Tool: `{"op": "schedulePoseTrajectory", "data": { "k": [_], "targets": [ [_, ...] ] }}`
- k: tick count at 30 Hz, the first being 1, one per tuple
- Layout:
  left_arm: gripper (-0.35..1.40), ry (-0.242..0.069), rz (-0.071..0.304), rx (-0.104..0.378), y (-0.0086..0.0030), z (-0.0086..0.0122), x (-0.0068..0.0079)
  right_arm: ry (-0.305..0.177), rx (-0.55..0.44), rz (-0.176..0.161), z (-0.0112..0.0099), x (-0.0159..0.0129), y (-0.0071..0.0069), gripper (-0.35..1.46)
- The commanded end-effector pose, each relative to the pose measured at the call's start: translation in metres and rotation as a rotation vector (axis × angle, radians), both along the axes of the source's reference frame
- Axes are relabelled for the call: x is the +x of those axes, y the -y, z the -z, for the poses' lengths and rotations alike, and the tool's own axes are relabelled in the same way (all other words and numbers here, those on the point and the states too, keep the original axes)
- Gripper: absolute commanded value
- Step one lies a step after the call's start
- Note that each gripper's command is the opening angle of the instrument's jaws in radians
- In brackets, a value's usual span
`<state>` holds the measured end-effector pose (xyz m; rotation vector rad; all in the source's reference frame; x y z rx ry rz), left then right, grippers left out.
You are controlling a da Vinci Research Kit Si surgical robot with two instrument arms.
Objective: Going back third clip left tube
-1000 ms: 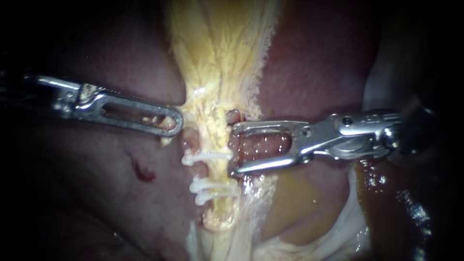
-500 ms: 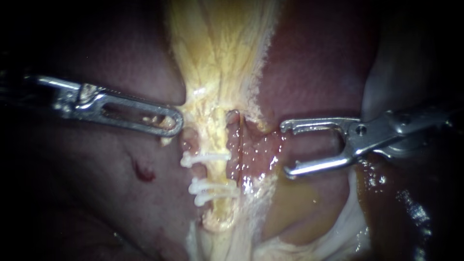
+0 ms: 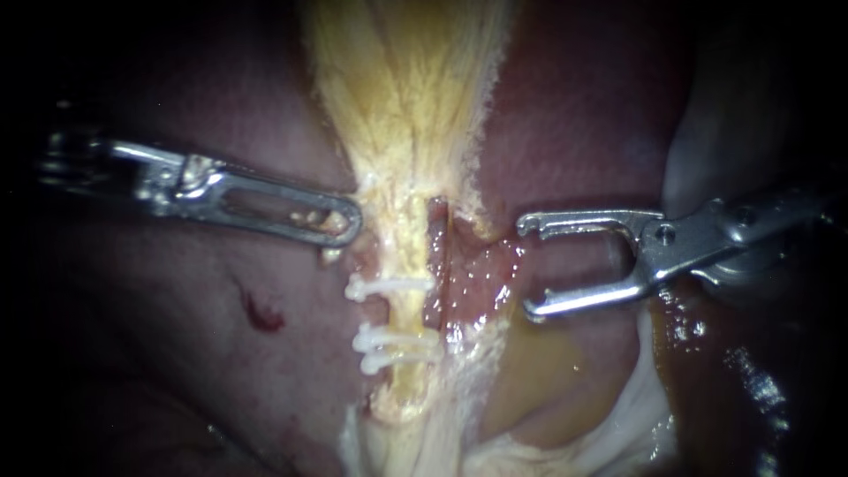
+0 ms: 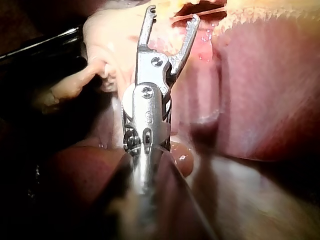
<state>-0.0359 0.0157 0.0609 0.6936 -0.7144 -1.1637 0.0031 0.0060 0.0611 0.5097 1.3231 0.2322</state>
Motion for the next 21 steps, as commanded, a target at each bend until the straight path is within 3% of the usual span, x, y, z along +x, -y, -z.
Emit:
{"op": "schedulePoseTrajectory", "data": {
  "k": [1,7,21],
  "targets": [
    [-0.35,-0.003,-0.006,0.002,0.0,-0.0004,-0.0002,-0.001,-0.005,0.001,0.0,0.0,0.0,0.49],
    [-0.35,-0.018,-0.017,0.002,-0.0001,-0.0021,-0.0009,-0.002,-0.011,0.003,0.0,0.0,0.0,0.49],
    [-0.35,-0.019,-0.02,0.004,-0.0001,-0.0024,-0.0011,-0.004,-0.011,0.001,0.0001,0.0,0.0001,0.5]
  ]
}}
